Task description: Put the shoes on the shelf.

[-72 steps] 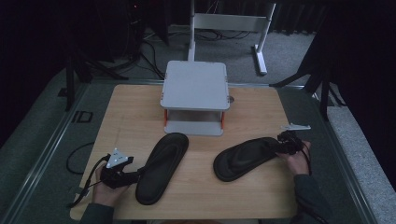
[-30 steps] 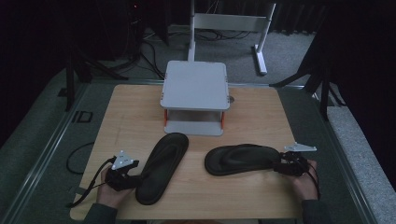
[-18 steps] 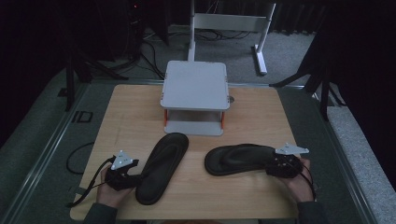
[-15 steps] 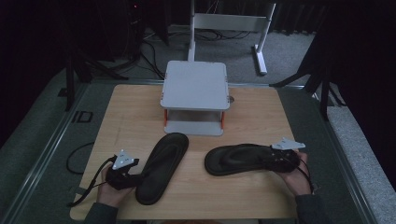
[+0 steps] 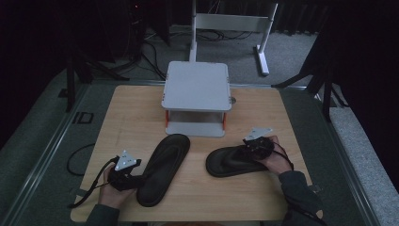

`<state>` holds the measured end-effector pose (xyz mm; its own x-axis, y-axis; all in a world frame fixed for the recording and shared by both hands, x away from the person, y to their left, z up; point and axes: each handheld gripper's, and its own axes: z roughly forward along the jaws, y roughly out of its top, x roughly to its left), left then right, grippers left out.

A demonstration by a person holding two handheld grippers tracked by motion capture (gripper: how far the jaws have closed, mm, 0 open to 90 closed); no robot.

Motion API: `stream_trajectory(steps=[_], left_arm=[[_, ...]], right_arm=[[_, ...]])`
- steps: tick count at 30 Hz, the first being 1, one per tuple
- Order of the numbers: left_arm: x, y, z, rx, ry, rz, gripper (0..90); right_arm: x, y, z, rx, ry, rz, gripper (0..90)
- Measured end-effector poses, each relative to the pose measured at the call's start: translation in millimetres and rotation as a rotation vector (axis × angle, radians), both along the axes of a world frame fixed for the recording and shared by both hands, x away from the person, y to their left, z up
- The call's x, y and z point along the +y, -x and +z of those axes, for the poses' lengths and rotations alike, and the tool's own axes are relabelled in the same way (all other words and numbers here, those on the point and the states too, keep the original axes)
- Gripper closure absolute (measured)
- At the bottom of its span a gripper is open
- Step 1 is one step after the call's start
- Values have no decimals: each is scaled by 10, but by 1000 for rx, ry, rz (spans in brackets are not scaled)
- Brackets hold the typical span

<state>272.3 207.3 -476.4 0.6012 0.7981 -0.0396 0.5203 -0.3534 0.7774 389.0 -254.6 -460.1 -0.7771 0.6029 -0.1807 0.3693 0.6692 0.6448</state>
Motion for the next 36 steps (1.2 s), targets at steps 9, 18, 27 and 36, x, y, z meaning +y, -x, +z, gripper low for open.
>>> stream_trajectory(steps=[9,18,27,36], left_arm=[[-25,-4,8,-1,1,-3,347],[-35,-4,-2,8,-3,-6,348],[-78,26,-52,46,-20,-29,383],[-129,63,-114,64,-19,-13,391]], right_arm=[[58,96,47,48,-66,-185,730],[87,177,68,120,-180,-200,501],[-306,383,-13,131,-235,-231,451],[-319,504,-142,163,-212,-250,468]])
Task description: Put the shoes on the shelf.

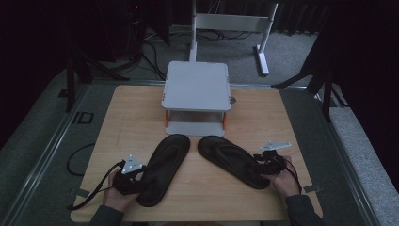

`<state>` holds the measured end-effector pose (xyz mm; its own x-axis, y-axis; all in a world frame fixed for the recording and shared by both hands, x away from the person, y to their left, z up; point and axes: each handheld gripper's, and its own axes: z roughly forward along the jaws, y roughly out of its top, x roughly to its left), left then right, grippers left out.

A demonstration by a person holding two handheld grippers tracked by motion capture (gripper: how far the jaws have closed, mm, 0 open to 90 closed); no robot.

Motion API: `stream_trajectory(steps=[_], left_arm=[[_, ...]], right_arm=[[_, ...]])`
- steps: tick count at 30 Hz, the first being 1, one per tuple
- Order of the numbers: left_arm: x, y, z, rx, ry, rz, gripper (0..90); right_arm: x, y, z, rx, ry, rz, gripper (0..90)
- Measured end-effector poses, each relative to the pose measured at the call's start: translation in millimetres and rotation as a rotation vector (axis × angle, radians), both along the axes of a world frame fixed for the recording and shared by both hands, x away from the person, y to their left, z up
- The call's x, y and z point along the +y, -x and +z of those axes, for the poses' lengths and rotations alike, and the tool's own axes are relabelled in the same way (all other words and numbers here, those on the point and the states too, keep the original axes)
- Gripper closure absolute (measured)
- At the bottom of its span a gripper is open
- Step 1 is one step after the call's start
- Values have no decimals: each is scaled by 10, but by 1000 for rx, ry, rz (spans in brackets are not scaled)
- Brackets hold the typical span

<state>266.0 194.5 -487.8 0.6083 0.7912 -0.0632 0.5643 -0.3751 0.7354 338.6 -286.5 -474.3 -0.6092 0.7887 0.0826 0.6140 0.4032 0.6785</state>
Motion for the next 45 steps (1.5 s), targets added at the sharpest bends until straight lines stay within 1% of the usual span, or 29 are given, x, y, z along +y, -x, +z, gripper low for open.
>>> stream_trajectory(steps=[3,6,8,10,13,14,16,19,21,23,24,27,29,31,32,34,38,39,40,41,42,43,45], left_arm=[[-15,21,-6,-4,1,8,389],[-35,47,-5,3,15,7,390],[-50,70,-5,7,23,0,390],[-65,92,-3,17,42,-7,391],[-150,134,6,10,13,-23,394],[-187,148,5,11,10,-34,394],[-248,175,5,0,-10,-41,388],[-286,194,9,8,4,-56,388],[-312,207,8,4,-3,-64,388],[-322,208,10,7,2,-70,388],[-329,208,10,8,6,-73,388],[-354,211,16,10,2,-86,389],[-376,212,14,15,13,-103,395],[-409,216,14,13,10,-114,396],[-421,214,16,13,6,-120,396],[-434,211,16,16,16,-123,396],[-439,214,13,16,23,-127,399],[-441,216,13,16,25,-127,399],[-446,219,9,14,28,-127,399],[-447,220,8,13,29,-127,399],[-449,220,6,13,32,-128,399],[-452,219,6,13,34,-129,400],[-460,220,9,12,28,-133,400]], right_arm=[[21,49,5,8,0,9,470],[73,135,4,14,2,33,471],[129,210,1,16,2,63,470],[179,260,-1,15,5,75,469],[252,323,-4,22,-4,110,468],[276,342,-5,26,-8,121,468],[319,377,-4,29,-3,142,466],[361,425,-4,47,-20,168,467],[386,462,-9,54,-32,186,467],[414,495,-14,53,-33,202,467],[430,508,-14,60,-40,211,467],[492,538,-25,80,-69,257,467],[544,556,-30,81,-70,285,467],[599,567,-35,90,-79,307,467],[612,565,-37,89,-82,314,466],[646,568,-37,89,-77,326,466],[679,578,-30,87,-70,333,467],[671,571,-24,77,-75,326,467],[658,557,-11,66,-88,305,465],[639,523,16,46,-112,270,446],[637,494,34,35,-124,250,431],[646,459,42,27,-137,242,420],[687,382,27,23,-145,224,420]])
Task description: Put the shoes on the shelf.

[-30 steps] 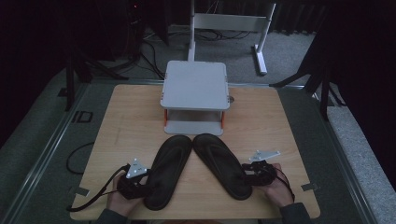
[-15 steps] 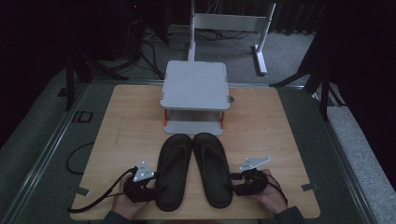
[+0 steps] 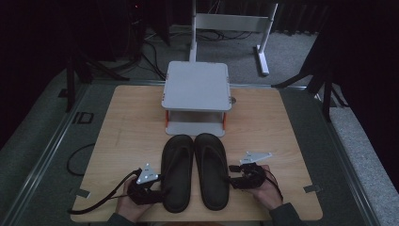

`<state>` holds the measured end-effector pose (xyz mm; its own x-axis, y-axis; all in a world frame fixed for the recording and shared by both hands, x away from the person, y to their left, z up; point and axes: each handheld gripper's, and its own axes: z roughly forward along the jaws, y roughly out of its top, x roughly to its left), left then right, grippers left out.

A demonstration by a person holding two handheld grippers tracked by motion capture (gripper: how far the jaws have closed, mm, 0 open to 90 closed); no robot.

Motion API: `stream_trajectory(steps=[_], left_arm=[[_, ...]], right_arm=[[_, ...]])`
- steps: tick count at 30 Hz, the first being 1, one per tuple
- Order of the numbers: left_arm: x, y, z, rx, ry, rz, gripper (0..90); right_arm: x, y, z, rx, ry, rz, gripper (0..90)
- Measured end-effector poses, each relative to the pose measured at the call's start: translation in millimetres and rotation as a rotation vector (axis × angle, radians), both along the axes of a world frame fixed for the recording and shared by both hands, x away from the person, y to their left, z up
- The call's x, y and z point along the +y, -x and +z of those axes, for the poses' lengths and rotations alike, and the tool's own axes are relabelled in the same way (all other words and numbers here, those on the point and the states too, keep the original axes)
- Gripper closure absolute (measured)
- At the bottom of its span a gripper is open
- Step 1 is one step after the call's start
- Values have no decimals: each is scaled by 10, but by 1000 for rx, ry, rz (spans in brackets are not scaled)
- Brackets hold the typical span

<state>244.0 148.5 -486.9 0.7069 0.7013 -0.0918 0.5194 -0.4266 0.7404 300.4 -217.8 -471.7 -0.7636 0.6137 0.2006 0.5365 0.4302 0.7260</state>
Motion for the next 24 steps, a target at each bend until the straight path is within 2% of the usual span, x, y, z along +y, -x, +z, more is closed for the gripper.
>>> stream_trajectory(steps=[2,4,7,15,20,24], left_arm=[[-17,8,0,-2,2,-4,400],[-33,13,3,-5,4,-14,404],[-61,18,3,-8,-2,-22,407],[-75,23,0,-10,-4,-22,405],[-69,26,-5,-17,-4,-26,399],[-52,19,9,-40,5,-16,384]], right_arm=[[72,-47,-27,4,-5,-5,421],[131,-41,-23,-16,22,-9,433],[136,-22,-18,-9,21,-2,485],[215,52,-30,-19,24,-21,487],[255,96,-18,-39,45,-78,509],[317,181,95,-116,25,-175,517]])
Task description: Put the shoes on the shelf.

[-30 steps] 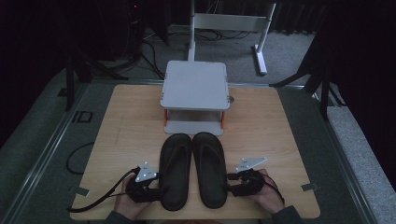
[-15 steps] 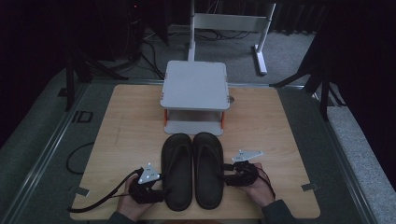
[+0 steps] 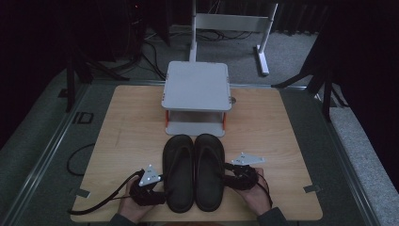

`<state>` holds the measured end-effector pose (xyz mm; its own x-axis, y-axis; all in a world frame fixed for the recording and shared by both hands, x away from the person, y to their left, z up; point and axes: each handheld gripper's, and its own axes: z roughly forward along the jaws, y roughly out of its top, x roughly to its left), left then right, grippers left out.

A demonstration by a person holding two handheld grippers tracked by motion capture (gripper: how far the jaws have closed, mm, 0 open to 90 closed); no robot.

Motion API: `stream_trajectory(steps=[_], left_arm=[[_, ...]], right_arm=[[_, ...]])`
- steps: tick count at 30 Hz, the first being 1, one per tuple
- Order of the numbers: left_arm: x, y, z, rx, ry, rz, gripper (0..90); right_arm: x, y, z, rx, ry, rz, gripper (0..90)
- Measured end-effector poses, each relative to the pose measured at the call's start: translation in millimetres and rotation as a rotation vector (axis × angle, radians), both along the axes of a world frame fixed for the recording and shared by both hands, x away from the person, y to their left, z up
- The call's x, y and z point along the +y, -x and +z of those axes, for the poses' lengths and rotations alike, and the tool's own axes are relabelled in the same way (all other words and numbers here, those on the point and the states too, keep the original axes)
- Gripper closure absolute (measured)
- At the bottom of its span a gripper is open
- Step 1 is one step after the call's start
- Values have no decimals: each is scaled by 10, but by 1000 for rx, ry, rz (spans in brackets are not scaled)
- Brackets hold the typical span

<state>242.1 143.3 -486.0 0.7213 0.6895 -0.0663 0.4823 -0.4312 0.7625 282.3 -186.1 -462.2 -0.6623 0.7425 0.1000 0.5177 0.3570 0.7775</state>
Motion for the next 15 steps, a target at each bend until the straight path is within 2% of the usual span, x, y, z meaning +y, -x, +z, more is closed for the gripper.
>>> stream_trajectory(steps=[4,7,9,15], left_arm=[[60,-6,27,-26,14,30,371],[104,-6,27,-34,23,51,371],[119,0,22,-40,17,58,371],[128,5,12,-42,27,66,365]], right_arm=[[186,109,104,-46,10,-24,505],[362,163,117,-58,46,-22,479],[464,181,100,-49,50,-20,457],[688,219,14,-29,38,-66,398]])
